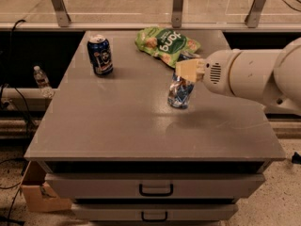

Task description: Place redbull can upright

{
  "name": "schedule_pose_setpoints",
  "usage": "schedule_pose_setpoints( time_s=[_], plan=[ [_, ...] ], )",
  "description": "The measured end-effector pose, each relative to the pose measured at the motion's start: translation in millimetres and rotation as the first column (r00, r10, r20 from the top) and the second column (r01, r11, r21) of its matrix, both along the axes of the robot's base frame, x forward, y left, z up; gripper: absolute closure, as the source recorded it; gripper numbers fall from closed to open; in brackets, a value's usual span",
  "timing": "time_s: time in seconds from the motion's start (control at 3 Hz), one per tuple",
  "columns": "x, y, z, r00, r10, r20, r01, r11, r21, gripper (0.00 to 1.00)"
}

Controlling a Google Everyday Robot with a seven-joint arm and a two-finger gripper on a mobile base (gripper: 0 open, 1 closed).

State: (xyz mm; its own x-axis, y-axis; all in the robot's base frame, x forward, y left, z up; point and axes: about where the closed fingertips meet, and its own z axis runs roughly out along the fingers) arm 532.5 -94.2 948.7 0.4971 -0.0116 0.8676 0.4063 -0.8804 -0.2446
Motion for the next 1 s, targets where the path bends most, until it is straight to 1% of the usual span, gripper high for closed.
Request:
schedule_pose_setpoints(
  time_s=[0.33,0.67,1.0],
  plan=[
    [0,4,1,0.9991,0.022,0.035,-0.022,1.000,-0.017,1.00],
    [7,13,10,0.9948,0.036,0.095,-0.039,0.999,0.030,1.00],
    [6,20,12,0.9867,0.078,0.142,-0.098,0.985,0.140,1.00]
  ],
)
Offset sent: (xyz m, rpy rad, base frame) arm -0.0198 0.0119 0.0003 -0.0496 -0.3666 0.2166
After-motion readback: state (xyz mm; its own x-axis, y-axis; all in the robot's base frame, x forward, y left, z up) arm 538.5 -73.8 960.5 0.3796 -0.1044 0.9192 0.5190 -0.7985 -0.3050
